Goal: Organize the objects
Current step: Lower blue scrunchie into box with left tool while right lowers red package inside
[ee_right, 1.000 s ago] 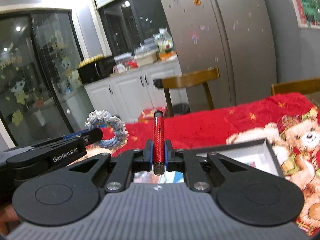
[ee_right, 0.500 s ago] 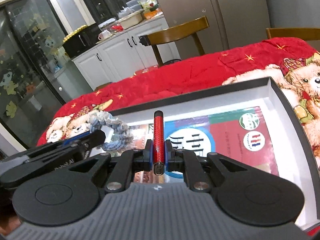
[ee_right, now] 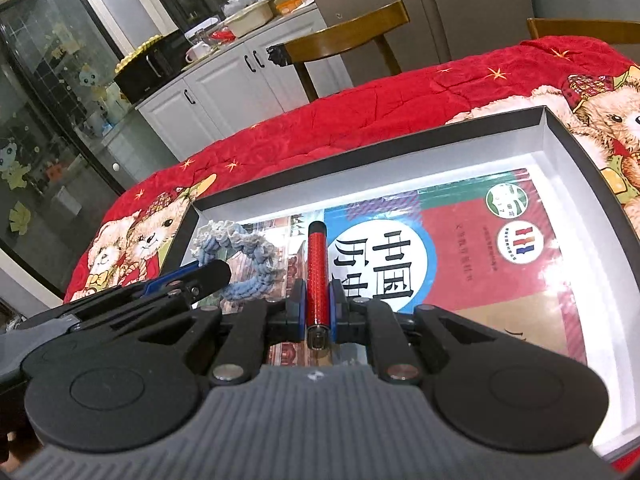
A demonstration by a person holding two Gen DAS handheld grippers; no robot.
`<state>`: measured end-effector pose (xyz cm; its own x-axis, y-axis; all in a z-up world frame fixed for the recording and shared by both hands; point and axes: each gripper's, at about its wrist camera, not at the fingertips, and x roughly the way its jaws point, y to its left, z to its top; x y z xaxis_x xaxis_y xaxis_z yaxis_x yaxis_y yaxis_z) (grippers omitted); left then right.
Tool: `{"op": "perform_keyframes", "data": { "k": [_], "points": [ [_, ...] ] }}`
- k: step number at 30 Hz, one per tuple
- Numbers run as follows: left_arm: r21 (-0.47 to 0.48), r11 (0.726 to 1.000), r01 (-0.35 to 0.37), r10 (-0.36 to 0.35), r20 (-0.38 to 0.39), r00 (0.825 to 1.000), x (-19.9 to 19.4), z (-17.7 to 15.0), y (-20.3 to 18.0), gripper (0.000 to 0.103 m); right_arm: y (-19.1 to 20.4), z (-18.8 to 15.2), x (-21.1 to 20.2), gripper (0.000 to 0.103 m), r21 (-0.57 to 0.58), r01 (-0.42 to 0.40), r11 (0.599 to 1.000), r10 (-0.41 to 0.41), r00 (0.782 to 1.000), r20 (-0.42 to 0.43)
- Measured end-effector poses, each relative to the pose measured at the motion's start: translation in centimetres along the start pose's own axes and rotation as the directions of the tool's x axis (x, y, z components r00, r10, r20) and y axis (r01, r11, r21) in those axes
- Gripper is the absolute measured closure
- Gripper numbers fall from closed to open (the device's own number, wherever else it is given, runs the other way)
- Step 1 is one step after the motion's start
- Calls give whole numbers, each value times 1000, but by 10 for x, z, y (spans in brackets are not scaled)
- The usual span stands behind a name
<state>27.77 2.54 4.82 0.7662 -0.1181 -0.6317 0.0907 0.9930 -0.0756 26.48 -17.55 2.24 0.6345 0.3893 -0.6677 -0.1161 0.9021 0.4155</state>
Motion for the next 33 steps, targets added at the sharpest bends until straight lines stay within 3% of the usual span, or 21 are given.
{"op": "perform_keyframes", "data": {
  "k": [33],
  "points": [
    [-16, 1000, 13, -14, -37, 999, 6, -6, 0, 86, -4, -1, 6, 89, 16, -16, 1000, 16, 999, -40]
  ]
}}
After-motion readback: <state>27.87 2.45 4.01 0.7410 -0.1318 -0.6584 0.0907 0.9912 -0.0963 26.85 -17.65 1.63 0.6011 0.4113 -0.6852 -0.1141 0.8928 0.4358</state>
